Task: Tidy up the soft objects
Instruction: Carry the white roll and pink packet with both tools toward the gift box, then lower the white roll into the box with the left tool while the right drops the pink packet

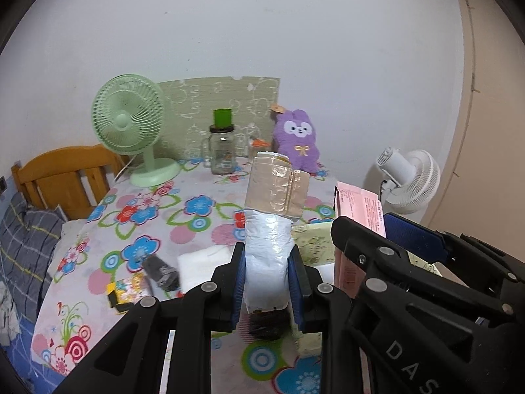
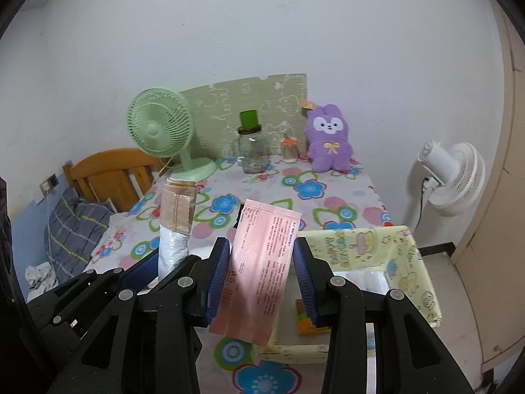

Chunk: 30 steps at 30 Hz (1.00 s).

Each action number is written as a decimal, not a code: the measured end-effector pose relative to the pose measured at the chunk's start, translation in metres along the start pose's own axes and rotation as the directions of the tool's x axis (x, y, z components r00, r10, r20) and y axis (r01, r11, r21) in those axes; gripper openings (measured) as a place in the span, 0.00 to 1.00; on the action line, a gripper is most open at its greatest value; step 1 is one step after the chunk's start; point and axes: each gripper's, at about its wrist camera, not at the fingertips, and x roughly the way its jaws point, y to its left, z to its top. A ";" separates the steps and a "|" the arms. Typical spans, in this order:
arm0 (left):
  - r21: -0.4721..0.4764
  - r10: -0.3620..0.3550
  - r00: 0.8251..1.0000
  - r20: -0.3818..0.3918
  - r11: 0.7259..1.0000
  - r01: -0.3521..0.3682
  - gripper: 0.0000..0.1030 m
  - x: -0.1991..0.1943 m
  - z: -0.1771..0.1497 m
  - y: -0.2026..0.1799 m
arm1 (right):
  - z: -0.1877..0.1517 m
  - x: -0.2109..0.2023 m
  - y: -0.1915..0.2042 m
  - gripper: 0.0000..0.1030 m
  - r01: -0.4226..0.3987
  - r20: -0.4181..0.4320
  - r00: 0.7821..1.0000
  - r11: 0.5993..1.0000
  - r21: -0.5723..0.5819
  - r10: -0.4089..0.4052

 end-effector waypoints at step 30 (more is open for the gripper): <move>0.083 -0.131 0.981 -0.141 0.986 0.144 0.44 0.078 -0.007 -0.087 | -0.018 0.037 -0.108 0.42 0.145 -0.051 0.989 0.984 0.106 -0.140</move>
